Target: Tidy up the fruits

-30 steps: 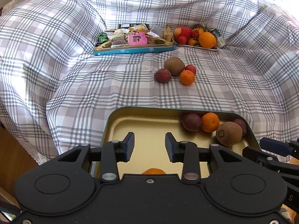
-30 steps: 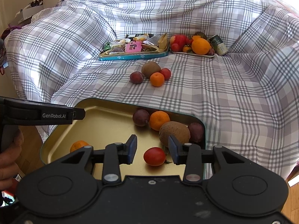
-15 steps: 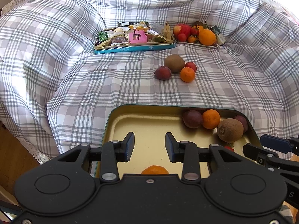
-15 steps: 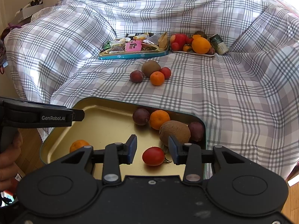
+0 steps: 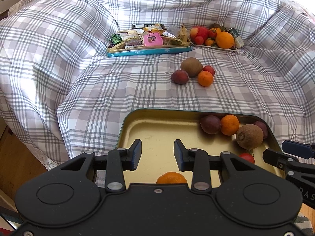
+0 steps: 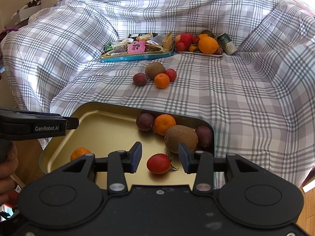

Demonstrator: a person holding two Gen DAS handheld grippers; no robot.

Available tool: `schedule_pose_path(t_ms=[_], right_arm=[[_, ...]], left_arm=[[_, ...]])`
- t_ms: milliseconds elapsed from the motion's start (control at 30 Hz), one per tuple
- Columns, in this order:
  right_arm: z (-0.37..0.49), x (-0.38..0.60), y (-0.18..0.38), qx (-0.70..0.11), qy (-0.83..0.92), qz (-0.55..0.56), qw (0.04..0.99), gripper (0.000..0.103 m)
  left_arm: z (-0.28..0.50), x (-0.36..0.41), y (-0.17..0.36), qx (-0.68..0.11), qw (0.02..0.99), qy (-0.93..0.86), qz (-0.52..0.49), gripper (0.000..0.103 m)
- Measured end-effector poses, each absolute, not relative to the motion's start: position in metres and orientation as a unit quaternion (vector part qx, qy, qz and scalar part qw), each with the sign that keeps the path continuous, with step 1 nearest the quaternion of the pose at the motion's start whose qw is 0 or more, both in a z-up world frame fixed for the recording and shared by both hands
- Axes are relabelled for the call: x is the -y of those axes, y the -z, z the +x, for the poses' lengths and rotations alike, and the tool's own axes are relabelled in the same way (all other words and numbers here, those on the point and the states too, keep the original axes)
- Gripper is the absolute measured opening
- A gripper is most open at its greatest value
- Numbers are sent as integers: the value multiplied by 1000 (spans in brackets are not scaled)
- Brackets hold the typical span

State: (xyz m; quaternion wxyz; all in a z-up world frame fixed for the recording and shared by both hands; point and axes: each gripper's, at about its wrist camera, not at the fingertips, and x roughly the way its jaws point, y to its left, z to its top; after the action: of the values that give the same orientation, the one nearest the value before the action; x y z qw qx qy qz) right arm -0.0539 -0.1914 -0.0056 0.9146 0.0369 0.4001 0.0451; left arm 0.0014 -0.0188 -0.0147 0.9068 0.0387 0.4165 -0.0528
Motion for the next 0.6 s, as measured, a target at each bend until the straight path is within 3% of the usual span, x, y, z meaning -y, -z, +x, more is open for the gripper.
schedule_pose_path(t_ms=[267, 600], right_arm=[[-53, 196, 6, -388, -12, 52, 920, 54], [-48, 200, 5, -375, 16, 68, 924, 54]], left_arm=[[-1, 21, 11, -403, 913, 55, 43, 45], [1, 19, 11, -401, 914, 47, 34, 45]])
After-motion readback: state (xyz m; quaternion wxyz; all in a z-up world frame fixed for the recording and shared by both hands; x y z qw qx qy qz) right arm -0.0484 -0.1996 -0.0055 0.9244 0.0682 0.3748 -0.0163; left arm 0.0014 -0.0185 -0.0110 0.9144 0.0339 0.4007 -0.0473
